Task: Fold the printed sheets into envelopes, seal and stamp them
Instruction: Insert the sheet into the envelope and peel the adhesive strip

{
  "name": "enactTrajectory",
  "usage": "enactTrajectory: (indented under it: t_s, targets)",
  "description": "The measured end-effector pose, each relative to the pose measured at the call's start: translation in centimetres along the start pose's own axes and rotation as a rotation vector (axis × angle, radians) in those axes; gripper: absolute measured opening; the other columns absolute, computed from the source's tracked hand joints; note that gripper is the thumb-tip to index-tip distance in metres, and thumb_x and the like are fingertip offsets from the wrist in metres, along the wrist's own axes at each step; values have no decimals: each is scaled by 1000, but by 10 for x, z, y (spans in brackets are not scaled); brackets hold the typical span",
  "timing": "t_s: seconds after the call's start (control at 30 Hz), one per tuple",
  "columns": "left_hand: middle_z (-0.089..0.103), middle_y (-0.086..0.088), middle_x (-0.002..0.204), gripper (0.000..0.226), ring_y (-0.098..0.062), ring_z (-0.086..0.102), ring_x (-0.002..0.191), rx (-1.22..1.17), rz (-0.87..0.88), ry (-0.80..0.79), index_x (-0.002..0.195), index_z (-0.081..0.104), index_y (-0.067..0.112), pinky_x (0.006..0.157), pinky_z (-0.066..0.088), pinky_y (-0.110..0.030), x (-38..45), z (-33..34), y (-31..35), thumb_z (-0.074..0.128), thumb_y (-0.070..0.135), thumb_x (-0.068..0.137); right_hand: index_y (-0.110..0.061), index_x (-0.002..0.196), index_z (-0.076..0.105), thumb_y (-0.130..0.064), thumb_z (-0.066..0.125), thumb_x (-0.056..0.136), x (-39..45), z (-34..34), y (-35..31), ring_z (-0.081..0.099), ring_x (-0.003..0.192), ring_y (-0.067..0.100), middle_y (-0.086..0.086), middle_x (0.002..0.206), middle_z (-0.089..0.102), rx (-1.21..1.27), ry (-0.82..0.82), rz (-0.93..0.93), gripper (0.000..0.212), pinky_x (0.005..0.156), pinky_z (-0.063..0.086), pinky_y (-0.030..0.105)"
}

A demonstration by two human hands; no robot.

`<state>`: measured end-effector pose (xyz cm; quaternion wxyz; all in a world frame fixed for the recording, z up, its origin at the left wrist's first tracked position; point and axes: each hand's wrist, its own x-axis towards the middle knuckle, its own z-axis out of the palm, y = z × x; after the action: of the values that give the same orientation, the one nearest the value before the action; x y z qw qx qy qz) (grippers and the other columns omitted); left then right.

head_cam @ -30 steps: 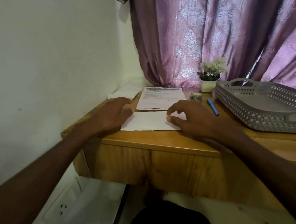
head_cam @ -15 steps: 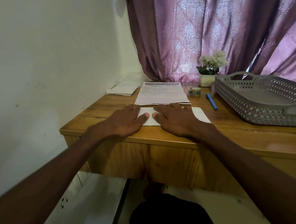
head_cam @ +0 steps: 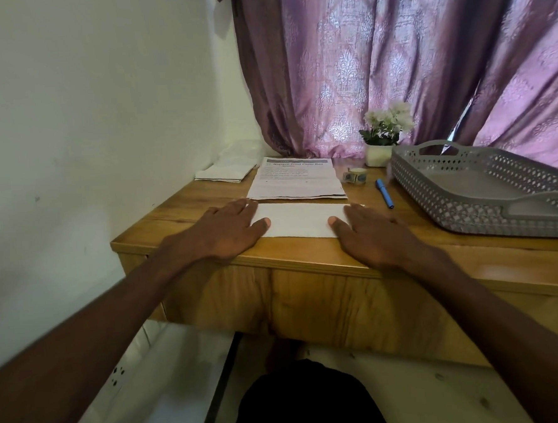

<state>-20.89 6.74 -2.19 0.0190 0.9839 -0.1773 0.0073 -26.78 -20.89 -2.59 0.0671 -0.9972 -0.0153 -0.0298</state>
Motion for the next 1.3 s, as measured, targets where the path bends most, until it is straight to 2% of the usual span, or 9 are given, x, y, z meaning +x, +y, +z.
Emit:
enactTrajectory:
  t_s: [0.23, 0.47, 0.53, 0.63, 0.87, 0.97, 1.07, 1.17, 1.3]
  targets:
    - [3, 0, 176, 73, -22, 6, 162, -15, 0, 1, 167, 6, 25, 128, 8, -48, 0, -1, 1, 15, 64, 106, -23, 160, 27, -70, 19, 102, -3, -1, -7, 27, 154, 23, 1, 169, 26, 57, 70, 21, 75, 124, 21, 54]
    - [33, 5, 169, 82, -27, 39, 151, -356, 35, 241, 159, 34, 36, 123, 28, -49, 13, -30, 9, 30, 79, 89, -13, 127, 59, -36, 61, 96, 28, -35, 3, 63, 103, 25, 10, 122, 66, 199, 469, -19, 39, 83, 55, 37]
    - [45, 3, 163, 65, -25, 48, 143, -363, 90, 325, 153, 47, 33, 112, 38, -39, 34, -45, 17, 45, 67, 98, -11, 125, 60, -34, 66, 92, 55, -54, 7, 63, 98, 26, 12, 117, 66, 198, 464, 43, 41, 73, 54, 33]
    - [61, -1, 148, 44, -22, 59, 129, -378, 167, 404, 140, 63, 24, 98, 39, -26, 76, -60, 30, 61, 46, 102, -5, 131, 53, -37, 72, 88, 103, -73, 12, 59, 116, 38, 21, 131, 58, 52, 334, 146, 56, 89, 51, 39]
    - [74, -4, 124, 31, -24, 68, 111, -341, 213, 416, 124, 74, 15, 94, 50, -32, 157, -60, 52, 65, 33, 100, -10, 121, 62, -30, 74, 89, 175, -71, 18, 63, 115, 33, 14, 128, 64, -61, 17, 200, 40, 86, 51, 34]
    - [73, -3, 127, 33, -22, 68, 111, -366, 190, 396, 128, 71, 15, 99, 52, -34, 186, -45, 55, 64, 32, 101, -11, 129, 58, -30, 67, 92, 191, -60, 26, 63, 100, 29, 12, 122, 65, -109, 114, 171, 42, 77, 47, 32]
    - [73, -2, 125, 31, -19, 65, 113, -439, 152, 459, 127, 71, 17, 100, 49, -31, 204, -21, 53, 63, 30, 101, -16, 122, 56, -33, 65, 92, 197, -48, 35, 49, 69, 17, 2, 85, 53, -125, 255, 152, 35, 63, 40, 30]
    - [72, 3, 114, 29, -14, 63, 105, -535, 133, 508, 125, 72, 17, 87, 42, -22, 210, -7, 47, 66, 27, 98, -19, 114, 55, -35, 66, 92, 198, -43, 37, 48, 77, 21, -2, 76, 37, -127, 272, 144, 29, 69, 40, 33]
    - [68, 6, 110, 27, -8, 59, 99, -613, 142, 597, 125, 73, 18, 80, 37, -10, 209, -13, 42, 66, 23, 99, -21, 102, 40, -27, 66, 91, 192, -44, 35, 57, 90, 31, 6, 95, 50, -57, 388, 127, 29, 74, 46, 39]
